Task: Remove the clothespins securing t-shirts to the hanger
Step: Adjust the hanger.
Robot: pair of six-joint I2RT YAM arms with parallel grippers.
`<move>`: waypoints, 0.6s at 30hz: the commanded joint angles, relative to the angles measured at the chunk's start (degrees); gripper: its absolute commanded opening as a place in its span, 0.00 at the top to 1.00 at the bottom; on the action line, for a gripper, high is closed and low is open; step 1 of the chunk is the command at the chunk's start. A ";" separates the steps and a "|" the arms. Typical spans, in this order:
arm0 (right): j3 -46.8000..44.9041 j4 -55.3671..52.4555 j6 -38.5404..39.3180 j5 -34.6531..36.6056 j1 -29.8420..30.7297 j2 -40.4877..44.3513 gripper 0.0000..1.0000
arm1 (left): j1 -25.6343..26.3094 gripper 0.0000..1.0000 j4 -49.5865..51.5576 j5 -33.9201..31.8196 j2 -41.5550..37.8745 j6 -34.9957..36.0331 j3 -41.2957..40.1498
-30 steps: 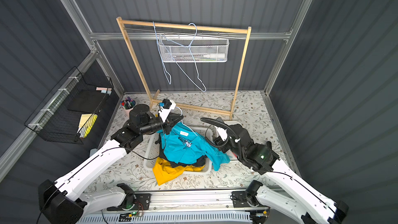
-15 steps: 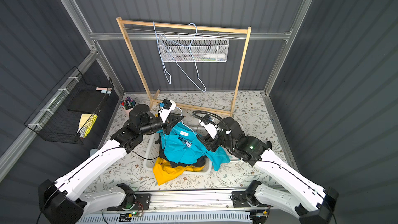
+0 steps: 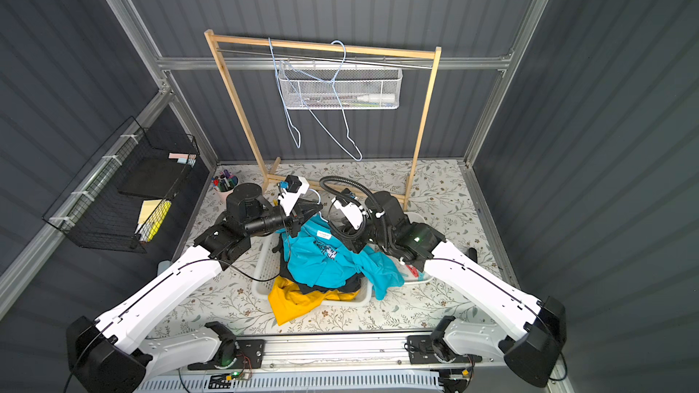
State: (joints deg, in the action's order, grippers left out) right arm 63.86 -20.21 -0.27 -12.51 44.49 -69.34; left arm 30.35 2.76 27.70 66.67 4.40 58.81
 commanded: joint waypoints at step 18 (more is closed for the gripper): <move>4.03 6.45 -2.26 -3.78 -0.01 -7.30 1.00 | 1.11 0.96 -0.83 3.18 -1.15 0.71 -0.20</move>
State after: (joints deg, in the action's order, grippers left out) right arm 67.66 -15.92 -2.72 -16.36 44.66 -76.99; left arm 30.87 2.26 28.53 66.46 4.45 58.70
